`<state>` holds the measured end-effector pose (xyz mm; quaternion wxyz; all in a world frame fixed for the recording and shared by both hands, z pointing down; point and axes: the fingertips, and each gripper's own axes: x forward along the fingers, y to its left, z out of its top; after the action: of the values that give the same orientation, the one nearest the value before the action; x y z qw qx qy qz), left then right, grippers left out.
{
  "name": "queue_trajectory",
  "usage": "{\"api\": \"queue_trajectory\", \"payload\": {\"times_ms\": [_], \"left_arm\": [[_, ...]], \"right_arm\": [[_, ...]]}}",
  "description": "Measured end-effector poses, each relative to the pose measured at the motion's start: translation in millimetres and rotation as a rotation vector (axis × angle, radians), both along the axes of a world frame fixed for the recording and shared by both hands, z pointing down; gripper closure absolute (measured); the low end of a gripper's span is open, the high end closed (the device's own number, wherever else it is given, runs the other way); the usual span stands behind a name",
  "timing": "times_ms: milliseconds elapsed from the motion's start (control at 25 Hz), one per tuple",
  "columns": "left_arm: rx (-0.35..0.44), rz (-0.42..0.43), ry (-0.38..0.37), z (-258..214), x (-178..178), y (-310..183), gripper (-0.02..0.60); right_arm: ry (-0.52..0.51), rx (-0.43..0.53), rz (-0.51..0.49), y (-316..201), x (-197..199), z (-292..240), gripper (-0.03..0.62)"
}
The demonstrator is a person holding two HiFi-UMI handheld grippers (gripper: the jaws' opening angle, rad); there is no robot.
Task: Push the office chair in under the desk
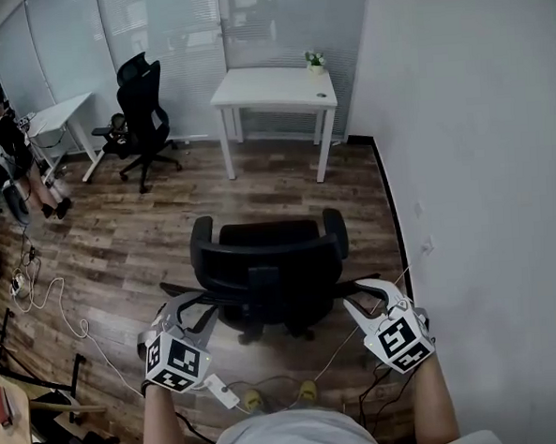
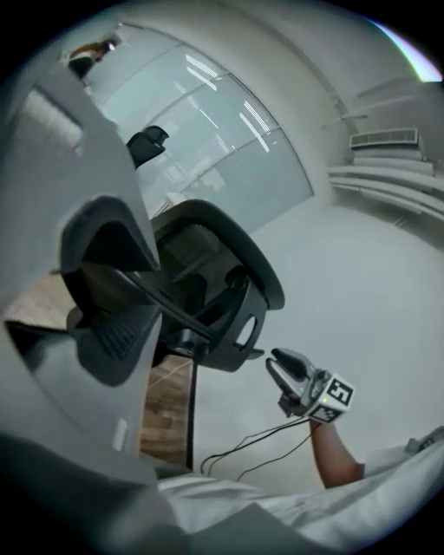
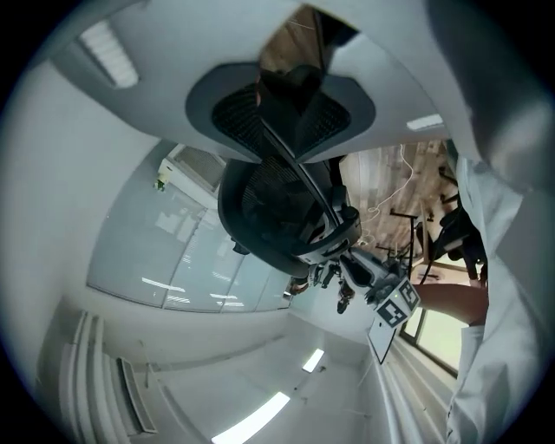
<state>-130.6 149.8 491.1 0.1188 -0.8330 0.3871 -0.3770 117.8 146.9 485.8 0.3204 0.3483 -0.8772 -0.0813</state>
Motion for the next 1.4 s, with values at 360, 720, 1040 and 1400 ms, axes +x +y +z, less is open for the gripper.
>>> {"api": "queue_trajectory", "payload": {"times_ms": [360, 720, 1040, 1400], "left_arm": [[-0.042, 0.129, -0.286, 23.1, -4.5, -5.5, 0.441], [-0.073, 0.195, -0.405, 37.9, -5.5, -12.4, 0.408], [-0.077, 0.235, -0.473, 47.4, -6.1, -22.4, 0.408], [-0.104, 0.288, -0.499, 56.6, -0.5, -28.7, 0.420]], "right_arm": [[0.292, 0.016, -0.079, -4.6, -3.9, 22.2, 0.468], [0.530, 0.035, -0.135, -17.2, -6.8, 42.8, 0.468], [0.578, -0.019, -0.187, -19.6, -10.9, 49.1, 0.461], [0.658, -0.057, -0.239, -22.3, -14.8, 55.8, 0.459]]}}
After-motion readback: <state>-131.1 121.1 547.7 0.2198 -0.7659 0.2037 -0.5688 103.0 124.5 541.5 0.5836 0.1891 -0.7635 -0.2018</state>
